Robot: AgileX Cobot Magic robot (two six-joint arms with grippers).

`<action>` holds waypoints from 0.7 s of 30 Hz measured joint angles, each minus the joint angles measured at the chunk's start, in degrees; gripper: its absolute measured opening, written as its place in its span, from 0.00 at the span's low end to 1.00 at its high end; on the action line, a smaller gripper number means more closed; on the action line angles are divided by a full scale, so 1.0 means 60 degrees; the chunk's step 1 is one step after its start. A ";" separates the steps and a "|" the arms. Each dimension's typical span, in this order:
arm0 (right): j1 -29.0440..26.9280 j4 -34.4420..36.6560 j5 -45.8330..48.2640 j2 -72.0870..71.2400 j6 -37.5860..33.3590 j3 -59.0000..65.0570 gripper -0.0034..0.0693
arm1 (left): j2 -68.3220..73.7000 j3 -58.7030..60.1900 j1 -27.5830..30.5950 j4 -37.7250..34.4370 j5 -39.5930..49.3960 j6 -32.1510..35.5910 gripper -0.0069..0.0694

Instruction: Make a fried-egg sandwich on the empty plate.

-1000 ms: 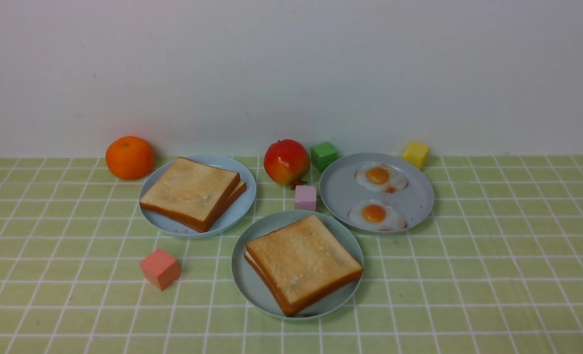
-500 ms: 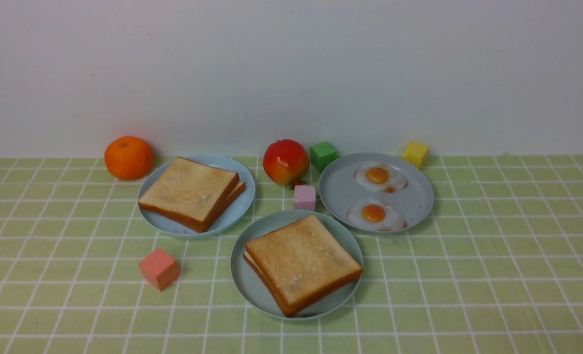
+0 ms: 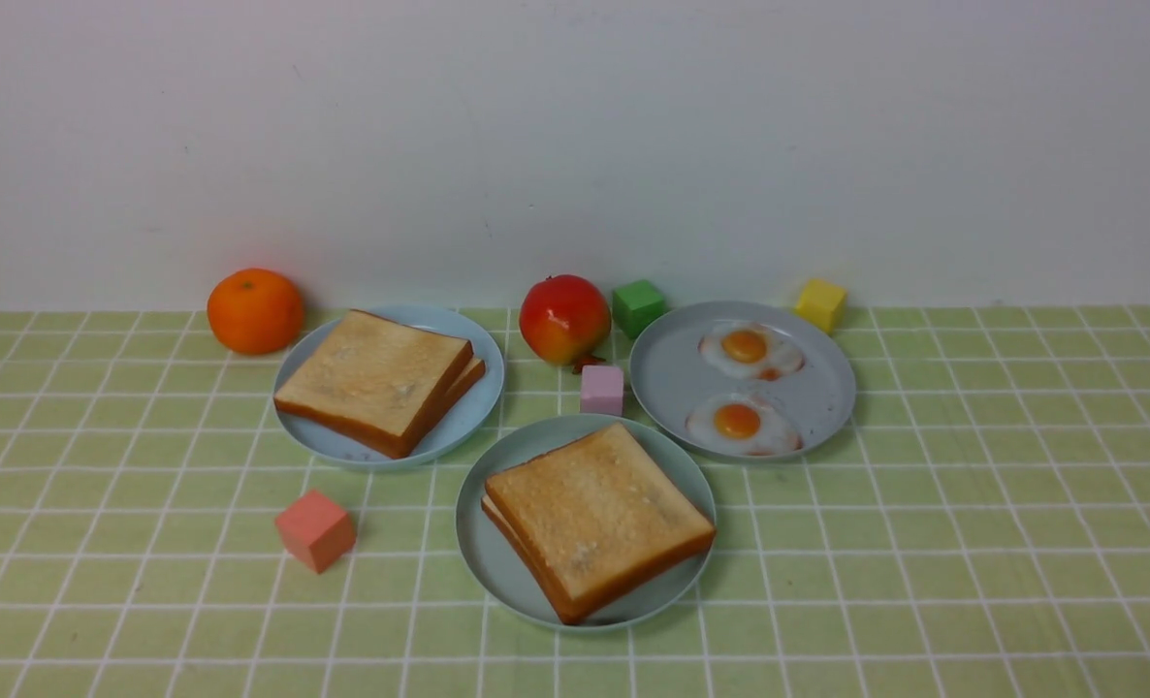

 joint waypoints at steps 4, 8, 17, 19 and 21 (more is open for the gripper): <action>0.0000 0.0000 0.0000 0.0000 0.0000 0.0000 0.08 | 0.0000 0.0000 0.0000 0.0000 0.0000 0.0000 0.08; 0.0000 0.0000 0.0000 0.0000 0.0000 0.0000 0.08 | 0.0000 0.0000 0.0000 0.0000 0.0000 0.0000 0.08; 0.0000 0.0000 0.0000 0.0000 0.0000 0.0000 0.09 | 0.0000 0.0000 0.0000 0.0000 0.0000 0.0000 0.09; 0.0000 0.0000 0.0000 0.0000 0.0000 0.0000 0.09 | 0.0000 0.0000 0.0000 0.0000 0.0000 0.0000 0.10; 0.0000 0.0000 0.0000 0.0000 0.0000 0.0000 0.09 | 0.0000 0.0000 0.0000 0.0000 0.0000 0.0000 0.10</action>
